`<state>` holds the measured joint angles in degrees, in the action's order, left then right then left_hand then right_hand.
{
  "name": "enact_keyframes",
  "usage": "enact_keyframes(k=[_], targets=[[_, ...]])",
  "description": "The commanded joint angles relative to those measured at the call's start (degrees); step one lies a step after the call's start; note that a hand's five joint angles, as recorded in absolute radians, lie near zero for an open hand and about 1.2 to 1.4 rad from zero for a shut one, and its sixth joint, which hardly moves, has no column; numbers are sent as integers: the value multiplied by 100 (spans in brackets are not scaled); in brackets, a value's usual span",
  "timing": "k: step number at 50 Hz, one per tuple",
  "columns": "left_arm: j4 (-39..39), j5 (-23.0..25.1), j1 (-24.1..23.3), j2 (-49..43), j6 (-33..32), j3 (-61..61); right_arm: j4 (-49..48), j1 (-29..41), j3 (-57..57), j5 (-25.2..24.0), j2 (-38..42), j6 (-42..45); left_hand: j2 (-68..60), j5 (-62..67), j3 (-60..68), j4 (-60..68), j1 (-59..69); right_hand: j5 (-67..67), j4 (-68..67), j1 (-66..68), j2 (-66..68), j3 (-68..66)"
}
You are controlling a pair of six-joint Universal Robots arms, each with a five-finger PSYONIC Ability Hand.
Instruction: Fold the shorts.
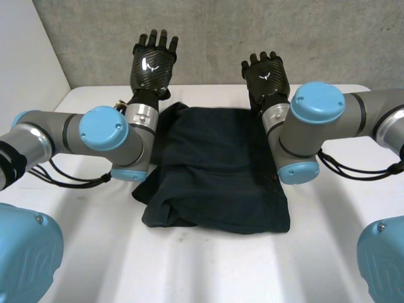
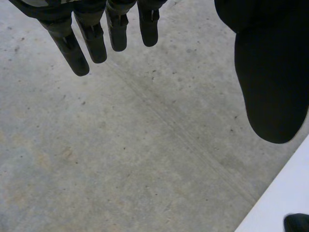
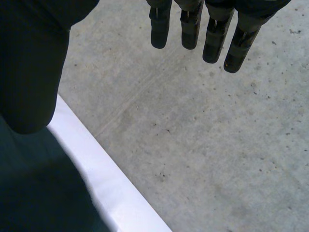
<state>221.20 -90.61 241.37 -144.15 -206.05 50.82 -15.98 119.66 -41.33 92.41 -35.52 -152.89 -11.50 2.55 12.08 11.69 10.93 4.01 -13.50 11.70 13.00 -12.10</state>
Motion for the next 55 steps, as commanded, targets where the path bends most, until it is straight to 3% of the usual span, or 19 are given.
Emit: enact_keyframes(k=[1,8,12,13,16,17,20,23,27,32,41,46,53,55], targets=[[-207,-229,15,1298,56,1199,928,-92,-533,-135,-1008,58,150,-255,-208,-169,-93,-401,350,-170,-300,210],[-1428,-308,-2,2794,477,2554,2517,-320,-1989,-740,-2299,31,129,-234,-187,-147,-72,-401,350,-170,-300,210],[-2877,-466,7,3542,1329,3047,2968,-460,-3026,-943,-2775,-56,95,-200,-153,-114,-38,-401,350,-170,-300,210],[-3481,-484,15,3752,1792,3161,2969,-505,-3265,-961,-2864,-100,29,-134,-86,-47,29,-344,292,-112,-242,153],[-4363,-475,59,3930,2541,3294,2899,-671,-4133,-1066,-3362,-267,-106,1,49,88,163,729,-780,960,830,-919],[-4853,-449,120,3991,3057,3433,2864,-707,-4346,-1102,-3513,-294,-173,68,115,155,230,951,-1002,1182,1052,-1141],[-5445,-422,287,4027,3674,3837,2566,-830,-5162,-1338,-3917,-329,-374,269,316,356,431,1539,-1590,1770,1640,-1729],[-5377,-370,411,4044,3739,4225,2110,-909,-5866,-1567,-4033,-329,-761,656,704,743,819,1911,-1963,2143,2013,-2102],[-4624,-326,507,4027,3730,4901,1537,-927,-6466,-1656,-4051,-408,-1584,1479,1527,1566,1642,2432,-2483,2663,2533,-2622],[-3841,-317,490,3983,3721,5437,930,-892,-6844,-1673,-4042,-680,-1604,1499,1546,1585,1661,2551,-2603,2783,2653,-2742],[-3592,-36,446,3623,3721,5597,465,-900,-7020,-1647,-3963,-874,-1553,1448,1495,1535,1610,1760,-1812,1992,1862,-1951],[-3540,298,446,3456,3721,5588,-220,-866,-7161,-1638,-3788,-1076,-1570,1465,1512,1552,1627,2146,-2197,2377,2247,-2336],[-3531,413,446,3350,3721,5535,-345,-830,-7082,-1612,-3489,-1006,-1603,1498,1546,1585,1661,2483,-2534,2714,2584,-2674],[-3531,413,437,3350,3721,5535,-406,-830,-7029,-1603,-3339,-988,-1637,1532,1579,1619,1694,3287,-3339,3519,3389,-3478]])
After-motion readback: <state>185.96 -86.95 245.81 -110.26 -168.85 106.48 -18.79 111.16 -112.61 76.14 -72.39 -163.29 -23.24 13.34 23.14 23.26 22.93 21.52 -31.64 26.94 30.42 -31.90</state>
